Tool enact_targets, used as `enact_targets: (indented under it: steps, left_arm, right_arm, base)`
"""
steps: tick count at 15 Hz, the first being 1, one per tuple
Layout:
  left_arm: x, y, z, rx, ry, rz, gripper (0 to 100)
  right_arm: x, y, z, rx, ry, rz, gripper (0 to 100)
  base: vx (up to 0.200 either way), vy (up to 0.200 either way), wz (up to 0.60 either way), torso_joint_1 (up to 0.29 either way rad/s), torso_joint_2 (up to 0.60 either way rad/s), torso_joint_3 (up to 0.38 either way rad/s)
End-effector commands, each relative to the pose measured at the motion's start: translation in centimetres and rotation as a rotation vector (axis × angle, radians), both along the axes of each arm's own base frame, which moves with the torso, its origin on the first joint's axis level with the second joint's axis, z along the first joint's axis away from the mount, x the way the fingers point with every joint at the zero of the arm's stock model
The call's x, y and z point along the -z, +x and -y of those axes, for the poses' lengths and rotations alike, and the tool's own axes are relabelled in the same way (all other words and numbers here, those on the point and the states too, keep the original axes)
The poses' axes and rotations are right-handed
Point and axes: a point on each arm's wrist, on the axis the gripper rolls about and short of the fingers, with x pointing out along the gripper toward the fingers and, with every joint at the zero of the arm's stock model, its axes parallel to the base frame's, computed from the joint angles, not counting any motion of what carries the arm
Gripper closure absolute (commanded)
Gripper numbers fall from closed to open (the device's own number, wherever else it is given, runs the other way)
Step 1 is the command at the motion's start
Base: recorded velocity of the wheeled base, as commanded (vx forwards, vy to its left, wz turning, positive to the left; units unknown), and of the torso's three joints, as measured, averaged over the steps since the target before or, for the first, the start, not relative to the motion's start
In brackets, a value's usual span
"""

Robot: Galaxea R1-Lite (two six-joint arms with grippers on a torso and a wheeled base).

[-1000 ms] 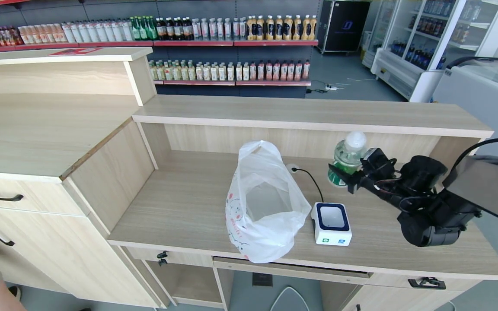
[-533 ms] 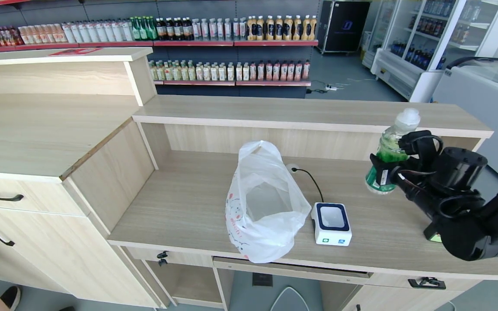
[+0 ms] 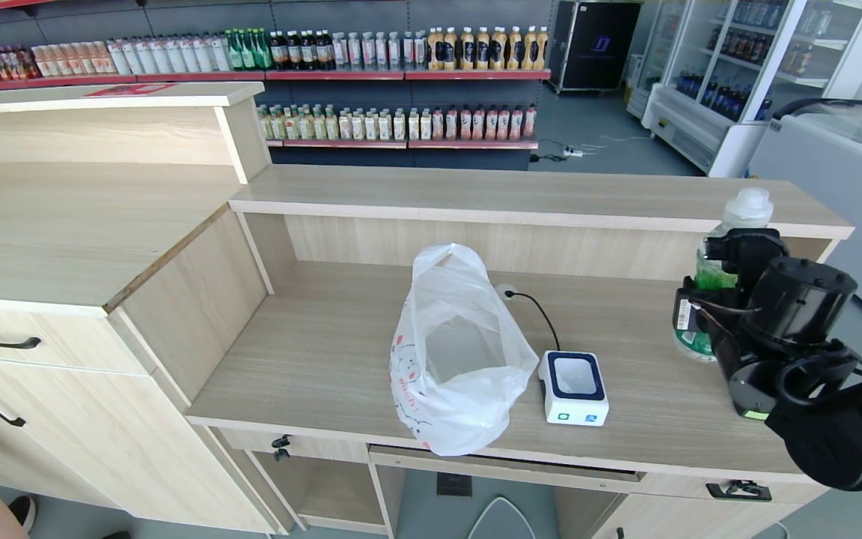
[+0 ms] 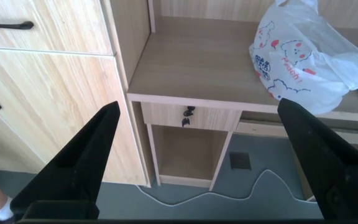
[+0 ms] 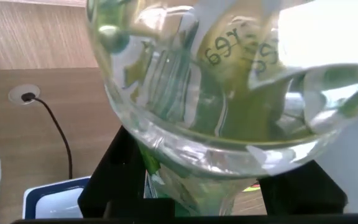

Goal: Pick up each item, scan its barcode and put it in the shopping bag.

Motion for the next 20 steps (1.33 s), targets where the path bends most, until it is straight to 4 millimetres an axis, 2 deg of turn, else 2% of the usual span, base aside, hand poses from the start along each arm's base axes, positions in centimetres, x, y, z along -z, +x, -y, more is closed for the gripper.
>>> enact_targets:
  steps: [1,3,8,12,14,20]
  left_arm:
    - [0.0,0.0,0.0,0.0,0.0,-0.001,0]
    - [0.0,0.0,0.0,0.0,0.0,0.0,0]
    - [0.0,0.0,0.0,0.0,0.0,-0.001,0]
    - [0.0,0.0,0.0,0.0,0.0,0.0,0]
    - [0.0,0.0,0.0,0.0,0.0,-0.001,0]
    - [0.0,0.0,0.0,0.0,0.0,-0.001,0]
  right_arm:
    - [-1.0,-0.7,0.2,0.004,-0.016,-0.009,100]
    - [-1.6,-1.1,0.4,0.003,-0.016,-0.024,100]
    - [-1.5,-0.7,0.0,-0.064,-0.056,-0.088,100]
    - [-1.3,0.4,-0.2,-0.281,0.032,-0.05,100]
    - [-0.4,2.0,0.2,-0.406,0.113,-0.044,100]
    - [3.6,7.1,0.4,-0.505,0.148,-0.008,100]
  base:
    - [0.0,0.0,0.0,0.0,0.0,0.0]
    - [0.0,0.0,0.0,0.0,0.0,0.0]
    - [0.0,0.0,0.6,0.001,0.0,0.001]
    - [0.0,0.0,0.15,-0.001,0.0,0.001]
    - [0.0,0.0,0.0,0.0,0.0,0.0]
    - [0.0,0.0,0.0,0.0,0.0,0.0]
